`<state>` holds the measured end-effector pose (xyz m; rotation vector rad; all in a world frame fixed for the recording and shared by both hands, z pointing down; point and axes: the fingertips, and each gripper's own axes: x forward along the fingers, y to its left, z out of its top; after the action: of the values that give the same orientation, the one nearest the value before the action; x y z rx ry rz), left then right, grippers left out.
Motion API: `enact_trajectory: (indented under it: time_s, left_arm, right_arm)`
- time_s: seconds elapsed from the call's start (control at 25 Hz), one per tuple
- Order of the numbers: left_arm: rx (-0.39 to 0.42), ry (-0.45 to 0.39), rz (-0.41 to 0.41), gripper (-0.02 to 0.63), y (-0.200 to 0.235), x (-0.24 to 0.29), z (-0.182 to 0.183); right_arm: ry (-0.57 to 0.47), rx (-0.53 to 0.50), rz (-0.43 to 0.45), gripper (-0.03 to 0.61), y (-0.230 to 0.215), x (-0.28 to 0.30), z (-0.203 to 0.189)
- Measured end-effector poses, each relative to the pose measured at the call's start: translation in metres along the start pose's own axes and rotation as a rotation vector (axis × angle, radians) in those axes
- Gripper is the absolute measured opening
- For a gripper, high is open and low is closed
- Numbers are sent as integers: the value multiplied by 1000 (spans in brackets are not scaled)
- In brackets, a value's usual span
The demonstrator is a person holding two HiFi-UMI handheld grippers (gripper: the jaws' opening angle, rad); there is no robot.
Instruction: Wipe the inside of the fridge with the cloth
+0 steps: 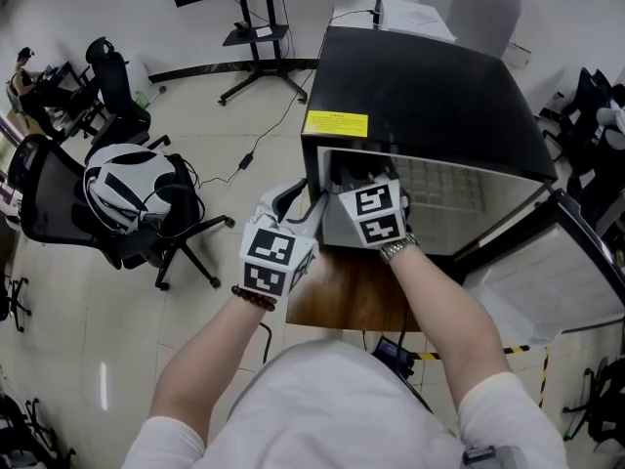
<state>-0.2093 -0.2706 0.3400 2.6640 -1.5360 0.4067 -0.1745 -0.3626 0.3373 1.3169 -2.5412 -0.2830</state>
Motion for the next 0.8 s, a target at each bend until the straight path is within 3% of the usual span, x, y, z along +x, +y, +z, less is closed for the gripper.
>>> enact_trajectory:
  time_s: [0.8]
  left_arm:
    - [11, 17, 25, 156, -1, -1, 6]
  right_arm:
    - [82, 74, -16, 67, -26, 40, -13]
